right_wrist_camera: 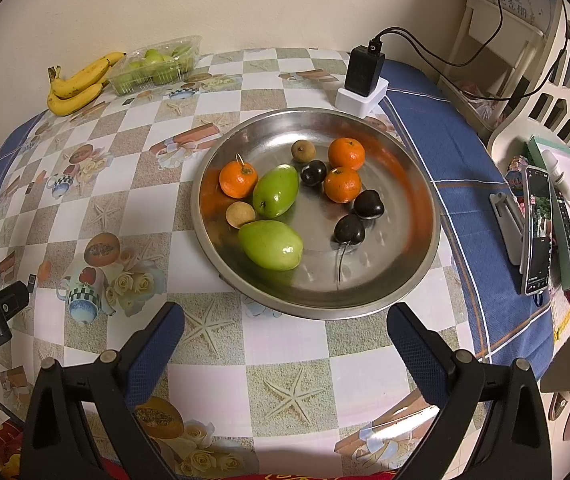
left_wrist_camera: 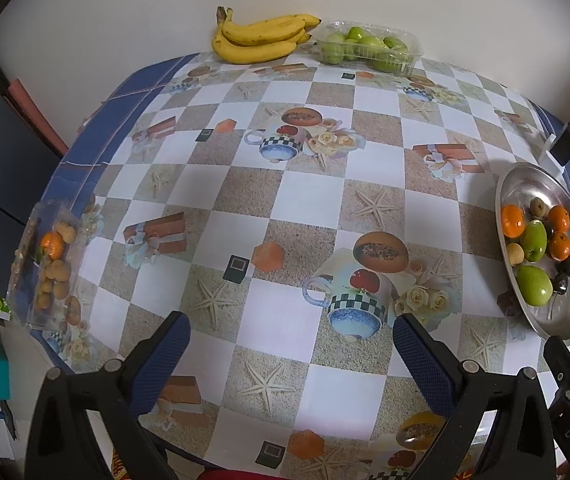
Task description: Organize fruits
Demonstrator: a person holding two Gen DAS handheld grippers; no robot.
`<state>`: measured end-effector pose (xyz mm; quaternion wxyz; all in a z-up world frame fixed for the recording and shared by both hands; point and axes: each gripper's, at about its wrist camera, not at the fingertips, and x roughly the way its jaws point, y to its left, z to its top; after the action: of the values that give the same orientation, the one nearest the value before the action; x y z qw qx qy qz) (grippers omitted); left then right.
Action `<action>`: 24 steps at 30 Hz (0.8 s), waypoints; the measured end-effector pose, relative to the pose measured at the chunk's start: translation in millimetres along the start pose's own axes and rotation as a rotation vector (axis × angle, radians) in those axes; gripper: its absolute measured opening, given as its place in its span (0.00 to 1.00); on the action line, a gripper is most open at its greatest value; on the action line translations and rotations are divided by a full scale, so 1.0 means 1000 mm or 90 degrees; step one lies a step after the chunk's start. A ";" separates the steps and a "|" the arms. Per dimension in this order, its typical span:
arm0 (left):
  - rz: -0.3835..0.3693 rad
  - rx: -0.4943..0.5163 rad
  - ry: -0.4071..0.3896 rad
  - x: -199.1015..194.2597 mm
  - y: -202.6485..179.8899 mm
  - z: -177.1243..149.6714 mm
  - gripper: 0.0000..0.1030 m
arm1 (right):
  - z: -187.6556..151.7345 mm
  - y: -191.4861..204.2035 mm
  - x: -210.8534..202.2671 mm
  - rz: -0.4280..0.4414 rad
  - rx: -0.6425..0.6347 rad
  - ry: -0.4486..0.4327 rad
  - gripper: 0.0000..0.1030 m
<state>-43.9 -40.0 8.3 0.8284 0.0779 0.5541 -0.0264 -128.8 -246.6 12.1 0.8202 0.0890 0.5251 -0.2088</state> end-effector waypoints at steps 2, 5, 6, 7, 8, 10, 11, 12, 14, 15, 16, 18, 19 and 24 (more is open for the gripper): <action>0.000 0.000 0.000 0.000 0.000 0.000 1.00 | -0.001 0.000 0.001 0.000 0.001 0.001 0.98; 0.002 -0.001 0.001 0.000 0.001 0.000 1.00 | -0.001 -0.001 0.001 0.000 0.001 0.001 0.98; 0.002 -0.001 0.002 0.001 0.001 0.000 1.00 | -0.001 -0.001 0.001 0.000 0.001 0.001 0.98; 0.004 -0.002 0.002 0.001 0.001 0.000 1.00 | -0.001 -0.001 0.001 0.000 0.001 0.001 0.98; 0.004 -0.002 0.002 0.001 0.001 -0.001 1.00 | -0.001 -0.001 0.001 0.000 0.002 0.002 0.98; 0.005 -0.003 0.003 0.002 0.001 0.000 1.00 | -0.001 -0.001 0.001 0.000 0.002 0.002 0.98; 0.006 -0.004 0.004 0.002 0.002 0.000 1.00 | -0.002 -0.001 0.001 0.000 0.003 0.002 0.98; 0.007 -0.005 0.004 0.002 0.002 0.000 1.00 | -0.001 -0.001 0.001 0.000 0.003 0.003 0.98; 0.007 -0.006 0.005 0.002 0.002 0.000 1.00 | -0.002 -0.001 0.001 0.000 0.004 0.003 0.98; 0.008 -0.007 0.005 0.002 0.003 0.000 1.00 | -0.002 -0.001 0.001 0.001 0.005 0.003 0.98; 0.009 -0.008 0.005 0.002 0.003 0.000 1.00 | -0.002 -0.001 0.001 0.001 0.005 0.004 0.98; 0.009 -0.009 0.004 0.002 0.003 0.000 1.00 | -0.001 -0.001 0.001 0.001 0.004 0.004 0.98; 0.008 -0.010 0.003 0.001 0.003 0.000 1.00 | -0.001 -0.001 0.001 0.001 0.005 0.003 0.98; 0.005 -0.013 -0.001 0.000 0.004 0.000 1.00 | -0.001 -0.001 0.001 0.001 0.006 0.003 0.98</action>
<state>-43.5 -35.6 8.8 0.8299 0.0718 0.5531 -0.0173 -130.0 -247.5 10.3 0.8186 0.0938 0.5262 -0.2104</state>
